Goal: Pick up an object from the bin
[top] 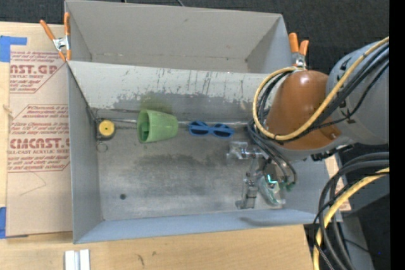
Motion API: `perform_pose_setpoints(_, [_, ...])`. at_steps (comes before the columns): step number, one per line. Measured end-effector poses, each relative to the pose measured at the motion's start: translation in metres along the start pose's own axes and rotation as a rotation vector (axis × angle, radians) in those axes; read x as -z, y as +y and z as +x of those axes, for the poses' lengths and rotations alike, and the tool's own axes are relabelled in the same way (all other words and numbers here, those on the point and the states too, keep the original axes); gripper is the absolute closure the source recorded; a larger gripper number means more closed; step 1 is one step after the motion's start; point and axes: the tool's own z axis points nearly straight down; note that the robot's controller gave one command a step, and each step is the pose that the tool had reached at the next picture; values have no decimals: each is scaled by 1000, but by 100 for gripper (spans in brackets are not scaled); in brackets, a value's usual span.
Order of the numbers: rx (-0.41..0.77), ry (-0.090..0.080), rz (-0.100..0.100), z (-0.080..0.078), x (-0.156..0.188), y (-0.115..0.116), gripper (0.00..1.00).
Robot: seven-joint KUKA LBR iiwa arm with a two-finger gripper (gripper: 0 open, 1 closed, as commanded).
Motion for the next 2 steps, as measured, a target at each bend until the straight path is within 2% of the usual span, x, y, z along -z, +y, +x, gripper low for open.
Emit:
perform_pose_setpoints(1, [58, -8, 2, -52, -52, -99, 0])
perform_pose_setpoints(2, [559, -9, 1, -9, -57, -119, 0])
